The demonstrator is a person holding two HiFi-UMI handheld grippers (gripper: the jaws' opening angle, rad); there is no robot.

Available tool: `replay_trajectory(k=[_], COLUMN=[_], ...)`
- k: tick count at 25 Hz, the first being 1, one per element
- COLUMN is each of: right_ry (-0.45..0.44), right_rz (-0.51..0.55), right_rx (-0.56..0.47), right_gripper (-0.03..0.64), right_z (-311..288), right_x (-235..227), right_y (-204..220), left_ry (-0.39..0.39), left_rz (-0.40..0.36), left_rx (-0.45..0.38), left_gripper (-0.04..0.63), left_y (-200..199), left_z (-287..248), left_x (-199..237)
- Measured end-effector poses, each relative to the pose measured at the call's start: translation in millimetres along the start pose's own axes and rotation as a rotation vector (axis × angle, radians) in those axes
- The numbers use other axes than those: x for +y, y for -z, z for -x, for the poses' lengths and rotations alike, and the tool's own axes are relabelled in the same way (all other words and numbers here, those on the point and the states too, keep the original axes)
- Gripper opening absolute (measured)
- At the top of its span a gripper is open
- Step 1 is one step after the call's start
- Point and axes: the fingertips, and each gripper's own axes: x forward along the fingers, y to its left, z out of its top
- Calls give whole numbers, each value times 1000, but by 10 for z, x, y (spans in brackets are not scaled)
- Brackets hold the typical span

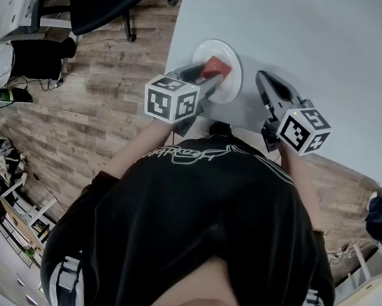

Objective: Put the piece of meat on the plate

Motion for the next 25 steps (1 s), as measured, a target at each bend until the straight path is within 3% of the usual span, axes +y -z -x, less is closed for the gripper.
replay_trajectory(k=[13, 25], right_ry=[3, -20], right_rz=[6, 167], right_rx=[14, -74], right_gripper=[8, 8], right_z=[-3, 144], right_x=[145, 731], right_y=[80, -26], left_ry=[-37, 96], left_rz=[-77, -106], left_rx=[-51, -182], left_gripper=[295, 282], left_y=[-135, -270], left_z=[99, 806], left_x=[9, -370])
